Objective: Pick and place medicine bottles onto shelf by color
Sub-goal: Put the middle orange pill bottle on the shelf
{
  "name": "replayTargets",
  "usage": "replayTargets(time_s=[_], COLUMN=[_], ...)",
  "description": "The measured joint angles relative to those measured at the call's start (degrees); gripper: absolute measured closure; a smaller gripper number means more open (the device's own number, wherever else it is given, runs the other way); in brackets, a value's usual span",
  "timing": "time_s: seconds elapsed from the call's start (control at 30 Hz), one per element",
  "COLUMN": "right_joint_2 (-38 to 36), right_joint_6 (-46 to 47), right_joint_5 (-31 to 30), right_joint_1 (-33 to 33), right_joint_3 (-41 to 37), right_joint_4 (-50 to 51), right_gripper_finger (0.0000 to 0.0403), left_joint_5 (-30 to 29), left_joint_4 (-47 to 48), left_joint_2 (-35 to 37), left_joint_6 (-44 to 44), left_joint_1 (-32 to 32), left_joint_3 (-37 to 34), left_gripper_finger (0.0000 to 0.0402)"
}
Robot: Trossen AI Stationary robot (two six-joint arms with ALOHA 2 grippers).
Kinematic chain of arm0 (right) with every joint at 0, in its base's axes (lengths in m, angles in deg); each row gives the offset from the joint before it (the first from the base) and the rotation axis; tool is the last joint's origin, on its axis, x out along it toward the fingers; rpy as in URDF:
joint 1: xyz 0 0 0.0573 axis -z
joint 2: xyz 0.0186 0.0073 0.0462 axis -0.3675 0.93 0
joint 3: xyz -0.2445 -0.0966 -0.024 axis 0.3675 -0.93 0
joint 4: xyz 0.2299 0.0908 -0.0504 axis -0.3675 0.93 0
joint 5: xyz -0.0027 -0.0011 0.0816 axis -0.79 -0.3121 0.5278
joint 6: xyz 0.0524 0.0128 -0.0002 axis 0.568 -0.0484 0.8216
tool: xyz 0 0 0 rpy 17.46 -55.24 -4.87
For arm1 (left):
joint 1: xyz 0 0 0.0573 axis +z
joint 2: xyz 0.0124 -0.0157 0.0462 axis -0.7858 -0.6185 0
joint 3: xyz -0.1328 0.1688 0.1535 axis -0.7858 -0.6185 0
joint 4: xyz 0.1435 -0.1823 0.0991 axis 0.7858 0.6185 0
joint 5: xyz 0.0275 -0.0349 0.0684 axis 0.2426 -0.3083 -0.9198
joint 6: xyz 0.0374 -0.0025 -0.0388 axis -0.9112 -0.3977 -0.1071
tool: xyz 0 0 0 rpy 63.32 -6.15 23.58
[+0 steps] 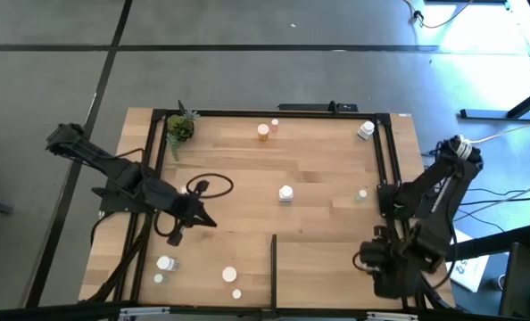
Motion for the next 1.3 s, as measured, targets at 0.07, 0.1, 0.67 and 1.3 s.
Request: replayTargets(time_s=[0.07,0.1,0.67,1.3], right_joint_2=[1.7,2.5,12.4,12.7], right_joint_6=[2.0,2.7,8.4,10.0], right_joint_5=[0.0,0.0,0.5,1.5], right_joint_1=[-1.5,-2.3,-8.8,-9.6], right_joint_3=[1.2,1.9,5.5,5.5], right_joint_4=[0.1,0.1,-1.1,-1.9], right_gripper_finger=[0.0184,0.0184,0.0184,0.0184], left_joint_5=[0.0,0.0,0.0,0.0], left_joint_4=[-0.9,-1.1,-7.4,-7.4], left_joint_2=[-0.8,-1.2,-3.7,-3.7], left_joint_6=[0.0,0.0,0.0,0.0], left_joint_1=[-0.7,-1.1,-6.4,-7.6], left_joint_3=[0.0,0.0,0.0,0.0], left_gripper_finger=[0.0401,0.0401,0.0401,0.0401])
